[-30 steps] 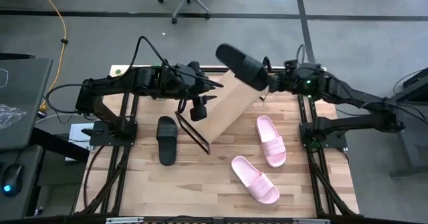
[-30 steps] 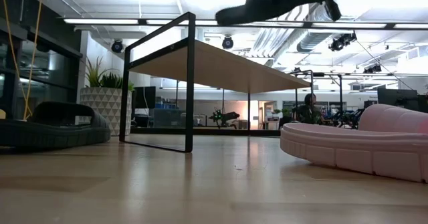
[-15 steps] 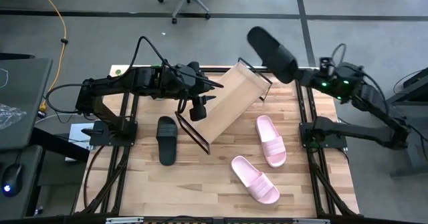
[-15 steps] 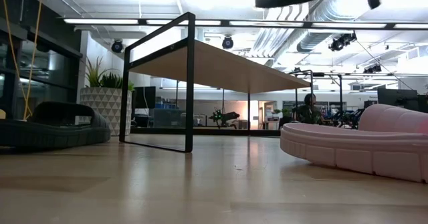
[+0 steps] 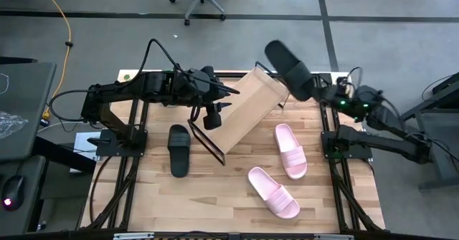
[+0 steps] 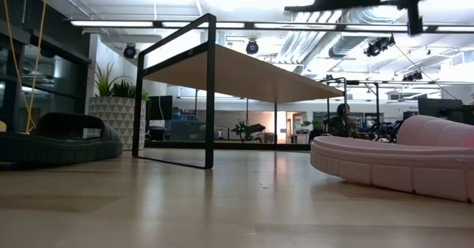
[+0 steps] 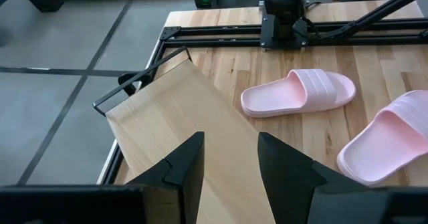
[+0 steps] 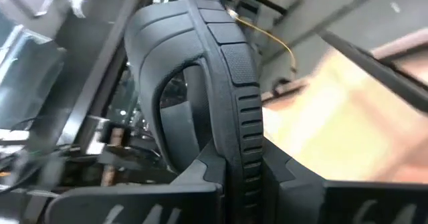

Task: Pick and place slides into the shelf
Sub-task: Put the bottom black slide on the shelf

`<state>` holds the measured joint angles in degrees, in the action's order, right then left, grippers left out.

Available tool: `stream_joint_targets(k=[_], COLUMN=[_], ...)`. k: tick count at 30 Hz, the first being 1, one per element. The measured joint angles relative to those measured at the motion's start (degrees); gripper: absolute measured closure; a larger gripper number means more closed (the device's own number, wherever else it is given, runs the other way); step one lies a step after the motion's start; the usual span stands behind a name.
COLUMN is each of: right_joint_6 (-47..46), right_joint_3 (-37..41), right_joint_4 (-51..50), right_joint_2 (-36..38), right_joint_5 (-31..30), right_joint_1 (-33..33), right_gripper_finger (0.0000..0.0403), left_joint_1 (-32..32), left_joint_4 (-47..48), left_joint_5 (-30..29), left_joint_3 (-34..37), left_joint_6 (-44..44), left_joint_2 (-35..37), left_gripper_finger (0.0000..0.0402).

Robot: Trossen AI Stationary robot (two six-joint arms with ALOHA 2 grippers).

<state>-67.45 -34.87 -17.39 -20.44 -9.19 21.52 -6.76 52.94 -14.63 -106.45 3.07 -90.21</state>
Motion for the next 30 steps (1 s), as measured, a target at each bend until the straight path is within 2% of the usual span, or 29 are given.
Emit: stream_joint_targets(k=[5,9,15,25,30], right_joint_6=[-5.7,-9.0,-12.4,-17.5,-17.6], right_joint_3=[6.3,9.8,11.5,11.5,11.5], right_joint_4=[8.8,15.3,16.2,15.8,15.8], right_joint_2=[-1.6,-3.7,-7.1,-11.9,-13.5], right_joint_5=[0.0,-2.7,0.4,2.0,4.1], right_joint_1=[-2.2,-3.6,-3.8,-3.4,-2.0], right_gripper_finger=[0.0387,0.0387,0.0387,0.0387,0.0387], left_joint_1=[0.0,0.0,0.0,0.0,0.0], left_joint_4=[0.0,0.0,0.0,0.0,0.0], left_joint_5=[0.0,0.0,0.0,0.0,0.0], left_joint_3=[0.0,0.0,0.0,0.0,0.0], left_joint_6=[-0.5,-0.5,-0.5,-0.6,-0.6], left_joint_2=[0.0,0.0,0.0,0.0,0.0], left_gripper_finger=[0.0273,0.0273,0.0273,0.0273,0.0273])
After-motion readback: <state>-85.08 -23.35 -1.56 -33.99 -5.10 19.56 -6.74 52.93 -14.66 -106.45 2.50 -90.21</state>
